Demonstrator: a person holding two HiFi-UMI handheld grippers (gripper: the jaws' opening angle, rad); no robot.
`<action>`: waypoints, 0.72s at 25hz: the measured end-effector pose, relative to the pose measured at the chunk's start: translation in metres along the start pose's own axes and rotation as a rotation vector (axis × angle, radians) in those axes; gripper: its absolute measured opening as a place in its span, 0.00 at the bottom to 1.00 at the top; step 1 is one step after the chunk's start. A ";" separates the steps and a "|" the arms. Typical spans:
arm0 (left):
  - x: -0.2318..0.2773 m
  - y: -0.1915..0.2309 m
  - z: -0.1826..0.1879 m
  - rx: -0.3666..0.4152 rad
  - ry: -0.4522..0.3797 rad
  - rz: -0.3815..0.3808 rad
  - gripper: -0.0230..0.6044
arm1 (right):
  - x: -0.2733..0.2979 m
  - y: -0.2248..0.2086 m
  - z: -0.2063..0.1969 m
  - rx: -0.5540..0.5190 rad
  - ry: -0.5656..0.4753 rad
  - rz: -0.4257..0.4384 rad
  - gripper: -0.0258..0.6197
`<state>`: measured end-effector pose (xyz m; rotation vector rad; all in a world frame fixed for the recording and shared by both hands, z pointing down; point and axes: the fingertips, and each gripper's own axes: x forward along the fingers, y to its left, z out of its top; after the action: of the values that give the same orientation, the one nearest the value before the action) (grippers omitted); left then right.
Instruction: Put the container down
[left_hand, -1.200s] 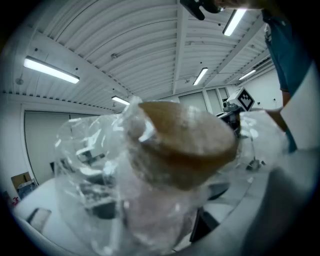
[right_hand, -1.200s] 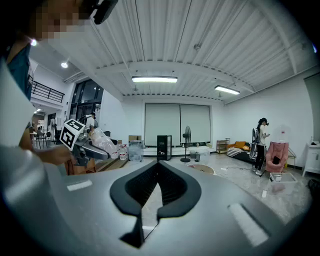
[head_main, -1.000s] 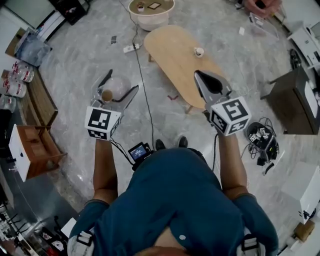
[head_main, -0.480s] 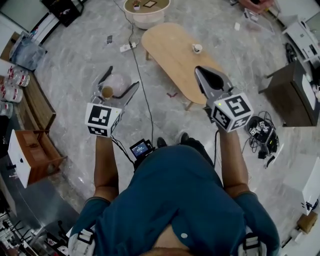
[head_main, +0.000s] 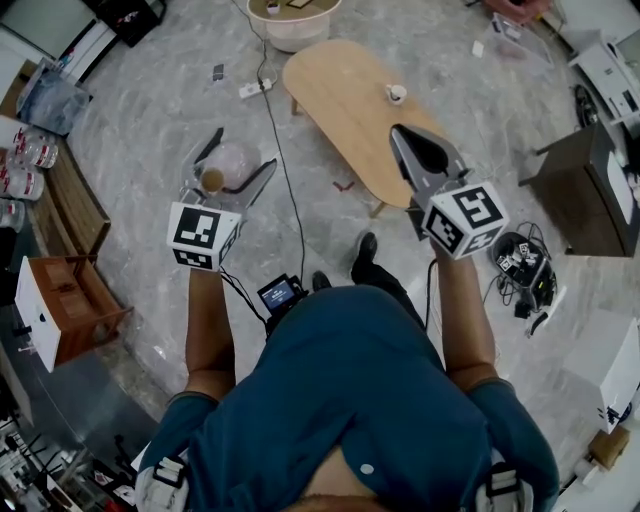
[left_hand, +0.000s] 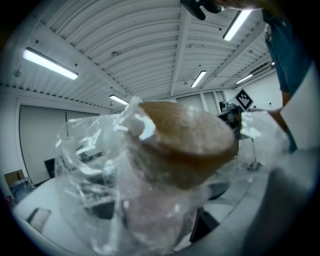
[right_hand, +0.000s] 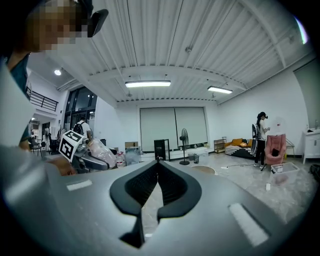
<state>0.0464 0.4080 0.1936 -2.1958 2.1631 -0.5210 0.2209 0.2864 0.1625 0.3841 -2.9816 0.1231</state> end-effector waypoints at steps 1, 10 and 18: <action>0.003 0.001 -0.001 -0.001 0.007 0.005 0.69 | 0.003 -0.005 -0.001 0.005 0.000 0.003 0.06; 0.050 0.007 0.002 -0.027 0.028 0.058 0.69 | 0.033 -0.060 -0.004 0.020 0.030 0.056 0.06; 0.116 -0.003 0.017 -0.038 0.038 0.083 0.69 | 0.048 -0.132 0.002 0.021 0.046 0.096 0.06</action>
<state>0.0523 0.2910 0.2046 -2.1201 2.2901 -0.5260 0.2087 0.1474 0.1754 0.2378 -2.9552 0.1713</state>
